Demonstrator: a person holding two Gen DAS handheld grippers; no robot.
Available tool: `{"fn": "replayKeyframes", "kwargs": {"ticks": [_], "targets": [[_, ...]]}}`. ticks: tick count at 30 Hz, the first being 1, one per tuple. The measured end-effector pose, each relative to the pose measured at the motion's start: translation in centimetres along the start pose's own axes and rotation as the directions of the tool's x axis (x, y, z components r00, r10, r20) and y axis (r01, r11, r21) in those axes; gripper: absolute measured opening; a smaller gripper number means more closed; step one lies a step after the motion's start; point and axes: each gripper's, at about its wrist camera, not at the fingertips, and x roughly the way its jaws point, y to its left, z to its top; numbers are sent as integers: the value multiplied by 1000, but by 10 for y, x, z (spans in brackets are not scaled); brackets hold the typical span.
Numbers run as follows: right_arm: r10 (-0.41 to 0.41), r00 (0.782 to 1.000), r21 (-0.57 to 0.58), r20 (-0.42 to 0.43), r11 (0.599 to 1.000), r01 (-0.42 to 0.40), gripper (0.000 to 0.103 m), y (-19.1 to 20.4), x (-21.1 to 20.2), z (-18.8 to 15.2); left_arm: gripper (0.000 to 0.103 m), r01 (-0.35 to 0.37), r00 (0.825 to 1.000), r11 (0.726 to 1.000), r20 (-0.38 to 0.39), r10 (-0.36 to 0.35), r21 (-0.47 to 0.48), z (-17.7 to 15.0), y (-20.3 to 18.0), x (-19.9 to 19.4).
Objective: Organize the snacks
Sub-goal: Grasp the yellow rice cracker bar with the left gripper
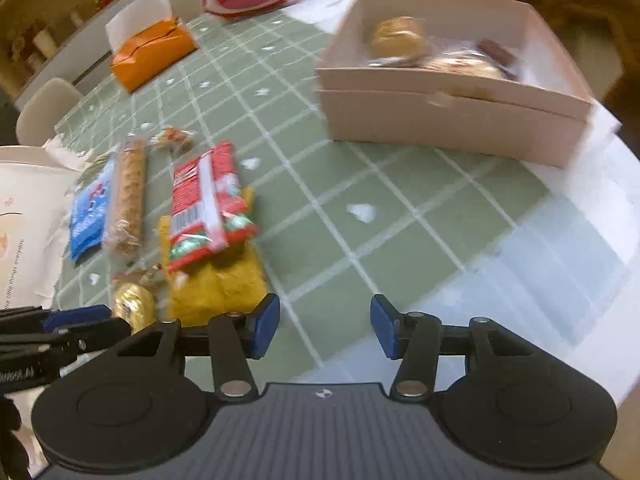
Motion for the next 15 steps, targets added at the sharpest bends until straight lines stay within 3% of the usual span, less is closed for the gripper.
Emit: {"fn": "replayKeyframes", "kwargs": {"ticks": [2, 6, 9, 15], "targets": [[-5, 1000, 13, 5, 1000, 5, 53, -4, -5, -7, 43, 11, 1000, 1000, -2, -11, 0, 0, -2, 4], [-4, 1000, 27, 8, 1000, 4, 68, -5, -10, -15, 46, 20, 1000, 998, -5, -20, 52, 1, -14, 11], [-26, 1000, -5, 15, 1000, 26, 70, 3, -14, -16, 46, 18, 1000, 997, 0, -18, 81, 0, -15, 10], [-63, 998, -78, 30, 995, 65, 73, 25, -15, -9, 45, 6, 1000, 999, 13, -7, 48, -3, 1, 3]]}}
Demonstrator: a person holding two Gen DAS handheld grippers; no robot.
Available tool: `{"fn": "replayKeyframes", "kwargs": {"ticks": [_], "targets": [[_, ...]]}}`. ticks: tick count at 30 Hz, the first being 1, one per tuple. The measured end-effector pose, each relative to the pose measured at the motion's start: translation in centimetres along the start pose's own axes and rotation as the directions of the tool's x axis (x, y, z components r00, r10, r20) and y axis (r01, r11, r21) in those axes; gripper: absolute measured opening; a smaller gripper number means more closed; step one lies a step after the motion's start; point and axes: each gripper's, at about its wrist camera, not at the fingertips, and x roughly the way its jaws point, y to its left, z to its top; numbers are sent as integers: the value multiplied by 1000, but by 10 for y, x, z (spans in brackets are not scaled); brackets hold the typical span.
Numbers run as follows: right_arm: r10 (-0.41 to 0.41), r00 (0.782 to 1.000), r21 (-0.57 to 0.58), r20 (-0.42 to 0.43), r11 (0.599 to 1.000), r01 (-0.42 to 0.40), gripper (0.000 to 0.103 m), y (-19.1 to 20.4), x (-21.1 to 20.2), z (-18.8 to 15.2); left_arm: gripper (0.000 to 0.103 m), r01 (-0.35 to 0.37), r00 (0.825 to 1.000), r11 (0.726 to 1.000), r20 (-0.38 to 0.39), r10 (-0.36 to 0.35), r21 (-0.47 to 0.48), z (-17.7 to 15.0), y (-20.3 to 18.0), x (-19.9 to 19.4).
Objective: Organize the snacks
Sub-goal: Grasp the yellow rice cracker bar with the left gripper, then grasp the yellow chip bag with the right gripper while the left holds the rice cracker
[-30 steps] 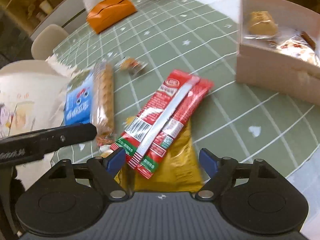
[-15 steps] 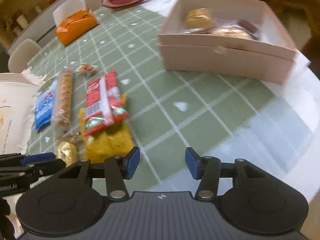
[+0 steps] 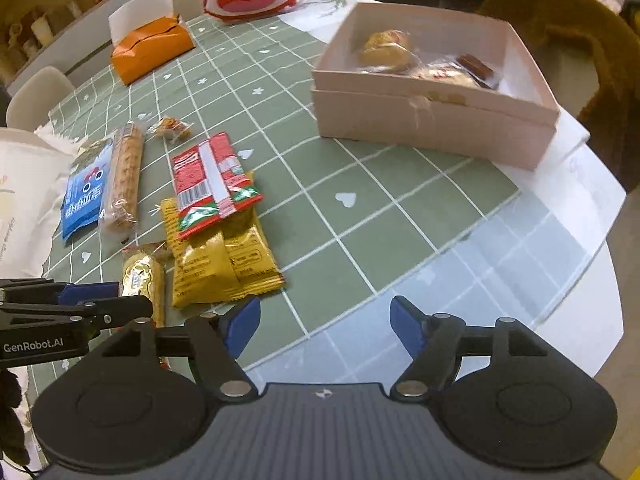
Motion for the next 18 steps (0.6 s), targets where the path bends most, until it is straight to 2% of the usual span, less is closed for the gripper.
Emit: {"fn": "replayKeyframes", "kwargs": {"ticks": [6, 9, 13, 18], "targets": [[11, 1000, -102, 9, 995, -10, 81, 37, 7, 16, 44, -32, 999, 998, 9, 33, -62, -4, 23, -12], [6, 1000, -146, 7, 989, -5, 81, 56, 14, 22, 44, -37, 999, 995, 9, 38, -89, -7, 32, -17], [18, 1000, -155, 24, 988, -14, 81, 74, 24, 28, 44, -34, 999, 993, 8, 35, -109, -10, 38, -19], [24, 1000, -169, -17, 985, -27, 81, 83, 39, 37, 44, -39, 999, 994, 9, 40, -99, -8, 34, -17]]}}
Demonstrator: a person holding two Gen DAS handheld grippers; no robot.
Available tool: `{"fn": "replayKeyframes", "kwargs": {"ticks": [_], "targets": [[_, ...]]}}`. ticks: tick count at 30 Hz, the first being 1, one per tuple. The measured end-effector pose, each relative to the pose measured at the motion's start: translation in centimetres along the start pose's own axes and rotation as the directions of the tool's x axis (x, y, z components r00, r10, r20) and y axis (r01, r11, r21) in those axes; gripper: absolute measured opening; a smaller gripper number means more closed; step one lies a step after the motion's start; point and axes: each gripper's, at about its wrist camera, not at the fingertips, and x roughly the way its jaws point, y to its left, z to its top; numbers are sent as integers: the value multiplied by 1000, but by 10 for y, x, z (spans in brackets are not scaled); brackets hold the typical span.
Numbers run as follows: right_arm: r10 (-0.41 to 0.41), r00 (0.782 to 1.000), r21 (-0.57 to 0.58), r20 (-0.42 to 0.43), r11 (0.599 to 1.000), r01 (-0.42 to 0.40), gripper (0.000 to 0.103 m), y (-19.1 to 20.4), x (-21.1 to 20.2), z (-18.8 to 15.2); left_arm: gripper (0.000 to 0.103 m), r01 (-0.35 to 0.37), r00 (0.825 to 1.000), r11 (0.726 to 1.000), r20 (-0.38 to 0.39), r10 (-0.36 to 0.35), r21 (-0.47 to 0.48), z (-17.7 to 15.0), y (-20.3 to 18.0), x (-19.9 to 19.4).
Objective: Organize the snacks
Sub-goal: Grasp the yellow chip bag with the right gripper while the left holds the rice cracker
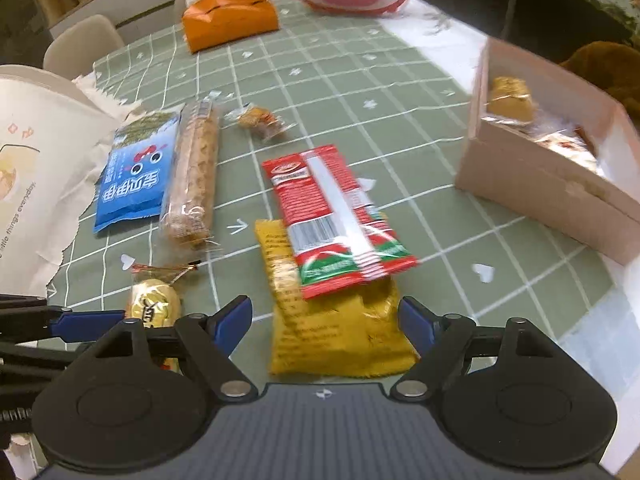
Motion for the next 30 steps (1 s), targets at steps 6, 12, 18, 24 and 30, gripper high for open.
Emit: {"fn": "replayKeyframes", "kwargs": {"ticks": [6, 12, 18, 24, 30], "targets": [[17, 1000, 73, -2, 997, -16, 61, -26, -11, -10, 44, 1, 1000, 1000, -4, -1, 22, 2, -8, 3], [-59, 998, 134, -8, 989, 59, 61, -62, -35, -50, 43, 35, 999, 998, -13, -35, 54, 2, -22, 10], [-100, 995, 216, -9, 971, 99, 61, -93, -52, -82, 43, 93, 996, 988, -26, -91, 123, 0, -49, 20], [-85, 996, 255, -8, 963, 84, 74, -95, -51, -96, 52, 63, 998, 985, -12, -62, 161, -1, -66, 30], [-107, 994, 221, 24, 970, 99, 82, -91, -52, -110, 50, 17, 1000, 972, 0, -18, 235, -2, -83, 37]]}}
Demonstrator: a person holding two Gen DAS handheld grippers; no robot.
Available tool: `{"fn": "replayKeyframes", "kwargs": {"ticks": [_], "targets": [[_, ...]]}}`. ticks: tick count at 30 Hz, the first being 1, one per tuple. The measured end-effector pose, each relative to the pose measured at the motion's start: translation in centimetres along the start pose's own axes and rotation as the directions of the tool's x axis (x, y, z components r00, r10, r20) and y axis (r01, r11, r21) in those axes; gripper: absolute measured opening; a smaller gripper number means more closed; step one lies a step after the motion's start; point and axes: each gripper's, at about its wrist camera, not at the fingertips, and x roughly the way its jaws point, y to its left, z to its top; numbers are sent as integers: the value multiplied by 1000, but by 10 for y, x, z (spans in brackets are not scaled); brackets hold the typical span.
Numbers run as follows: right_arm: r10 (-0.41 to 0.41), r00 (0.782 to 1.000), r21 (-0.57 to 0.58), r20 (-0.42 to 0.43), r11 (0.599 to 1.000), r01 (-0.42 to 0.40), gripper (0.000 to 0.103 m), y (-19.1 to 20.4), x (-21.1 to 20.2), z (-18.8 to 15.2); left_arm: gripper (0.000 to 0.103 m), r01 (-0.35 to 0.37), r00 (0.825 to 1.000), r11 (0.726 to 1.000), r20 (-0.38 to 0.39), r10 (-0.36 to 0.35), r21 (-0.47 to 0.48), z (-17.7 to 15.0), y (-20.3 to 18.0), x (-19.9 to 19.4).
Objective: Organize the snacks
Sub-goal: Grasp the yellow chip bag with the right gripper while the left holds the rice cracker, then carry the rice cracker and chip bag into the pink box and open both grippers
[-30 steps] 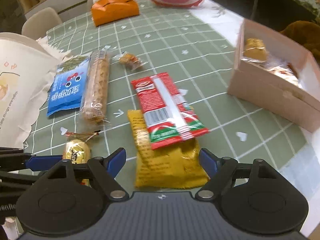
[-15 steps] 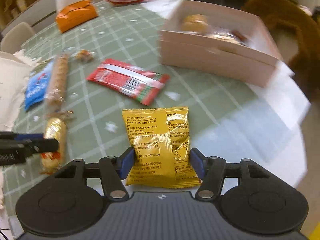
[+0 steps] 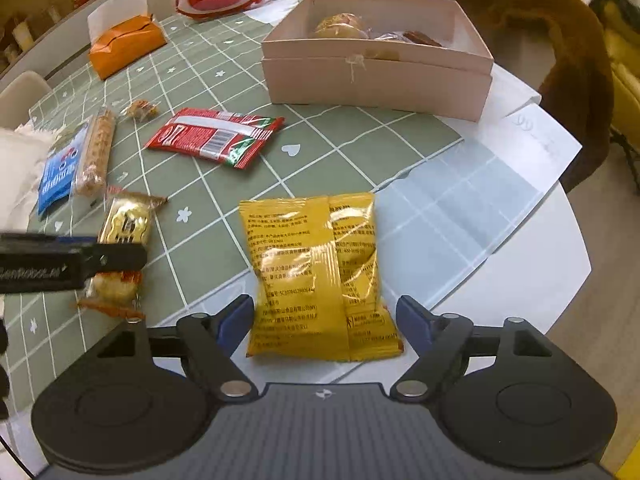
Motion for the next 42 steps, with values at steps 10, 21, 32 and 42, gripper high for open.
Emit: {"fn": "replayKeyframes", "kwargs": {"ticks": [10, 21, 32, 42], "targets": [[-16, 1000, 15, 10, 1000, 16, 92, -7, 0, -5, 47, 15, 1000, 1000, 21, -15, -15, 1, 3, 1], [-27, 1000, -14, -2, 1000, 27, 96, -4, 5, 0, 47, 2, 1000, 1000, 29, -3, 16, -2, -2, 1], [-3, 1000, -63, -3, 998, 3, 78, 5, 17, 29, 47, -51, 997, 997, 61, 48, 57, -9, -12, 0], [86, 979, 4, 187, 996, -88, 61, -39, -73, 97, 42, 116, 942, 990, 324, -82, -86, 71, -5, -76]]}}
